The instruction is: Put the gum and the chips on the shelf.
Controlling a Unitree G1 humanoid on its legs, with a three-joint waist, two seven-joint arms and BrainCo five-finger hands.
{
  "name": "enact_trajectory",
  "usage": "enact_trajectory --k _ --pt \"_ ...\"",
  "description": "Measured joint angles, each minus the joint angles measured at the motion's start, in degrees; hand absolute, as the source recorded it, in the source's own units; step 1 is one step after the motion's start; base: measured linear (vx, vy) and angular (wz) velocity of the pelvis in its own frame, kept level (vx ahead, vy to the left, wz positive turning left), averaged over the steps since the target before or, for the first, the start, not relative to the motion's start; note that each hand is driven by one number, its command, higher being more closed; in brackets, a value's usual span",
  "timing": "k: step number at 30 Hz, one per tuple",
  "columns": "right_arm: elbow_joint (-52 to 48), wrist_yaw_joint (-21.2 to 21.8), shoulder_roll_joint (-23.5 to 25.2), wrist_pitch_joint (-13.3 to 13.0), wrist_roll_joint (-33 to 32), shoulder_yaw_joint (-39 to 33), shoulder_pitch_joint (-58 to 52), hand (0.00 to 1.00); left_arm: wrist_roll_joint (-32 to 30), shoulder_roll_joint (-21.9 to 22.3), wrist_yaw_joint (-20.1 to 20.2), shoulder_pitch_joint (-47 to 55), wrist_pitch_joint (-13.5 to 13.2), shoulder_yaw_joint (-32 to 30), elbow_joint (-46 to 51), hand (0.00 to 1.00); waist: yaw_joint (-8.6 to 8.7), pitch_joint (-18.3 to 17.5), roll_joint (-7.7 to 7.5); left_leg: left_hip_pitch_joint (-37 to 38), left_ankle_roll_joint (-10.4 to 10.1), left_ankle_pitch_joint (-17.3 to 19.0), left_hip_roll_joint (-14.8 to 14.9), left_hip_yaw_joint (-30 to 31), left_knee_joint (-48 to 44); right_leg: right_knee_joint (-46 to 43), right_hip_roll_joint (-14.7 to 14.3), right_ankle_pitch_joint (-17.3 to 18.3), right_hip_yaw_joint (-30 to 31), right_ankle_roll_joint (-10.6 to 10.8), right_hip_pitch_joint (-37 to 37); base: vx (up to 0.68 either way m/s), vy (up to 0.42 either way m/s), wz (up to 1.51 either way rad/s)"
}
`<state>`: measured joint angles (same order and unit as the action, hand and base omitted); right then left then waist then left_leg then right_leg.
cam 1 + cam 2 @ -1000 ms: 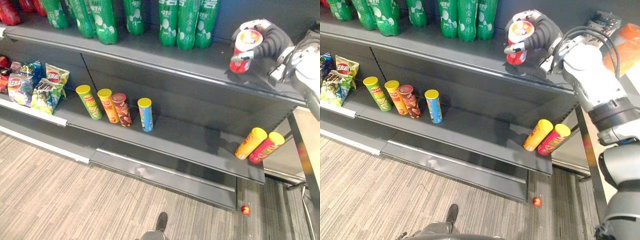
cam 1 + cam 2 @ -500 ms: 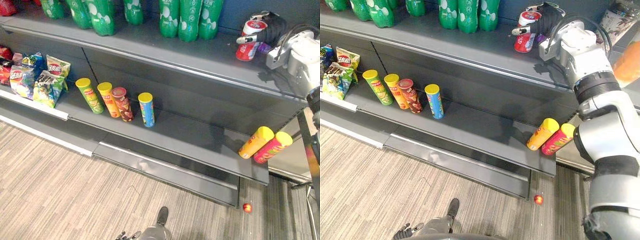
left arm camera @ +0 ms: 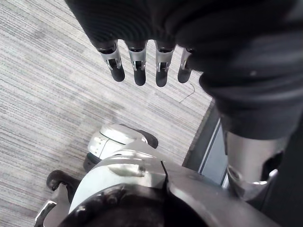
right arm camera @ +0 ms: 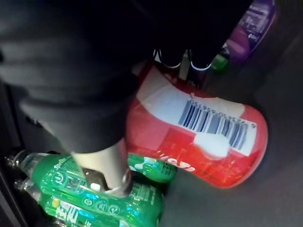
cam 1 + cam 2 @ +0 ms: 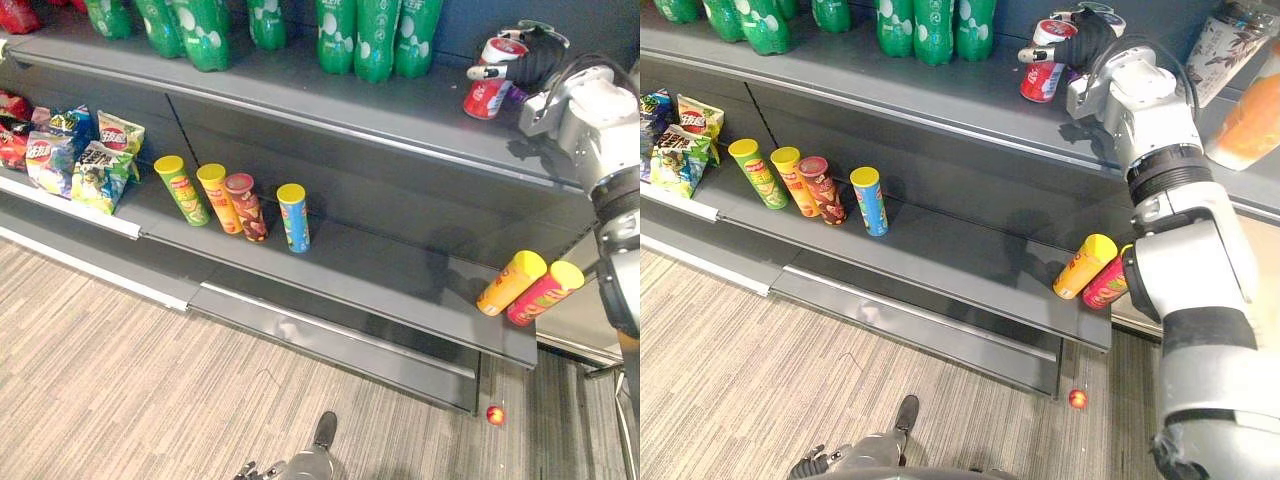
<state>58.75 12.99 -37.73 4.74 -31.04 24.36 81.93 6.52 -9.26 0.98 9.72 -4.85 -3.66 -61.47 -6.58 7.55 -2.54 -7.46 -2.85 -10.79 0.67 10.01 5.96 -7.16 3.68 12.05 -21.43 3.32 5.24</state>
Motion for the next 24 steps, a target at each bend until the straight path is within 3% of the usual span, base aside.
enact_trajectory --k 2,3,24 --pt "0.1 0.0 0.1 -0.1 0.9 -0.6 0.0 1.0 0.0 0.0 0.0 0.0 0.0 0.1 0.0 0.0 -0.03 0.0 0.0 0.0 0.0 0.0 0.0 0.0 0.0 0.0 0.0 0.0 0.0 0.0 0.0 0.0 0.0 0.0" --pt "0.3 0.0 0.3 -0.1 1.4 -1.2 0.0 0.0 0.0 0.0 0.0 0.0 0.0 0.2 0.0 0.0 -0.01 0.0 0.0 0.0 0.0 0.0 0.0 0.0 0.0 -0.1 0.0 0.0 0.0 0.0 0.1 0.0 0.0 0.0" --pt "4.1 -0.3 2.8 0.3 6.3 -1.5 1.1 0.0 0.1 -0.7 0.5 -1.0 0.0 3.4 0.0 0.0 -0.08 0.1 -0.31 0.5 0.0 0.0 0.2 -0.2 0.0 0.0 -0.1 0.0 0.2 0.0 0.3 0.0 0.0 0.0"
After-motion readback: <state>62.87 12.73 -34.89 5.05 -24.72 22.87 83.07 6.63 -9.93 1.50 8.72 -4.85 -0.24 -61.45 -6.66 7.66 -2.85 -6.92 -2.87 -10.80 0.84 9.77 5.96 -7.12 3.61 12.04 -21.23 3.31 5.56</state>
